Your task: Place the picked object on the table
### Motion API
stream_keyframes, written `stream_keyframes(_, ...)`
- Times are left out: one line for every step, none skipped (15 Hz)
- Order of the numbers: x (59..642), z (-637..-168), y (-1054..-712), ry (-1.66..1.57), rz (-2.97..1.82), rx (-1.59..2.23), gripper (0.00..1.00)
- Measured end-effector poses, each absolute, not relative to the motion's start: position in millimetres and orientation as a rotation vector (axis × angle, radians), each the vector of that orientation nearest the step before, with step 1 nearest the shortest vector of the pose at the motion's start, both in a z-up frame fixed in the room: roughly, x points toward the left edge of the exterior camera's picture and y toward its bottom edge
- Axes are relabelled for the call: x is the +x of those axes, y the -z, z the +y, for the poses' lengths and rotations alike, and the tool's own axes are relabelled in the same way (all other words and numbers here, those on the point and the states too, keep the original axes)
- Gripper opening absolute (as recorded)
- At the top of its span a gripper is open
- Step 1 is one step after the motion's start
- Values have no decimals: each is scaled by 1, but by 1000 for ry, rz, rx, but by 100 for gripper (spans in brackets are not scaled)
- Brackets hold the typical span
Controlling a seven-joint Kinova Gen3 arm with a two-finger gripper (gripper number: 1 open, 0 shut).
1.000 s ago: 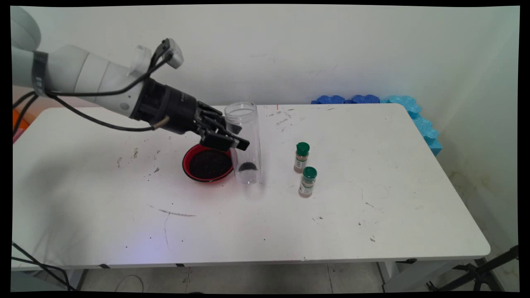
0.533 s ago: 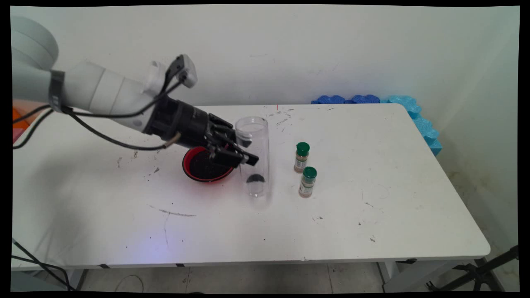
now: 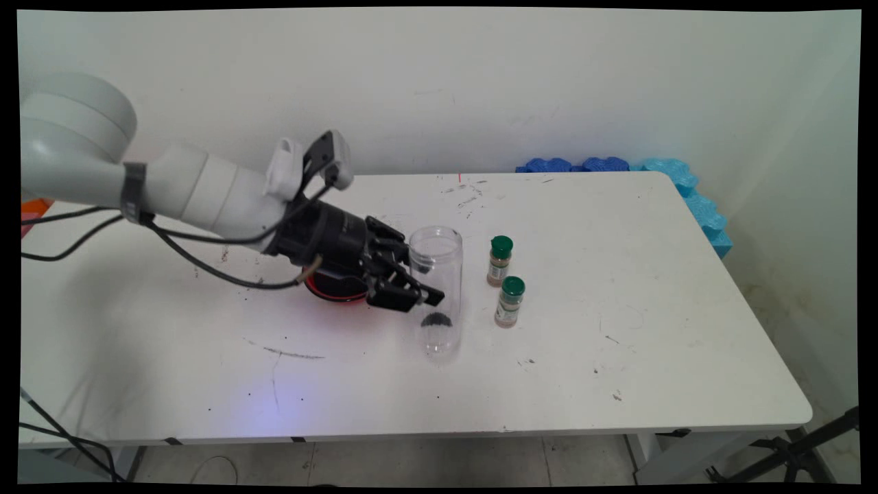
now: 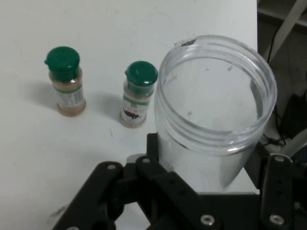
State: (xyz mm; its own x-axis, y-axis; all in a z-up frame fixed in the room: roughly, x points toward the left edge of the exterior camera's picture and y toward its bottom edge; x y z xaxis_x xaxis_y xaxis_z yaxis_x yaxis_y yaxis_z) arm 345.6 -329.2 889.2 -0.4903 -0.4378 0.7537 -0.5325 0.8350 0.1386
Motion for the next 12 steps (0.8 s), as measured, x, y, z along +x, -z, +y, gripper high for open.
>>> stream_keyframes(344,-329,-885,-146,-2166,696,0)
stream_keyframes(342,-328,-879,-150,-2174,684,0)
stream_keyframes(342,-328,-876,-153,-2178,677,0)
stream_keyframes(341,-328,-872,-159,-2184,670,0)
stream_keyframes(340,-328,-867,-165,-2188,664,0)
stream_keyframes(339,-328,-862,-171,-2192,659,0)
stream_keyframes(338,-327,-858,-175,-2195,656,0)
stream_keyframes(338,-328,-854,-180,-2199,653,0)
stream_keyframes(337,-328,-850,-184,-2202,651,0)
stream_keyframes(337,-328,-847,-188,-2204,650,0)
stream_keyframes(337,-328,-843,-192,-2206,650,0)
stream_keyframes(337,-328,-841,-195,-2207,649,0)
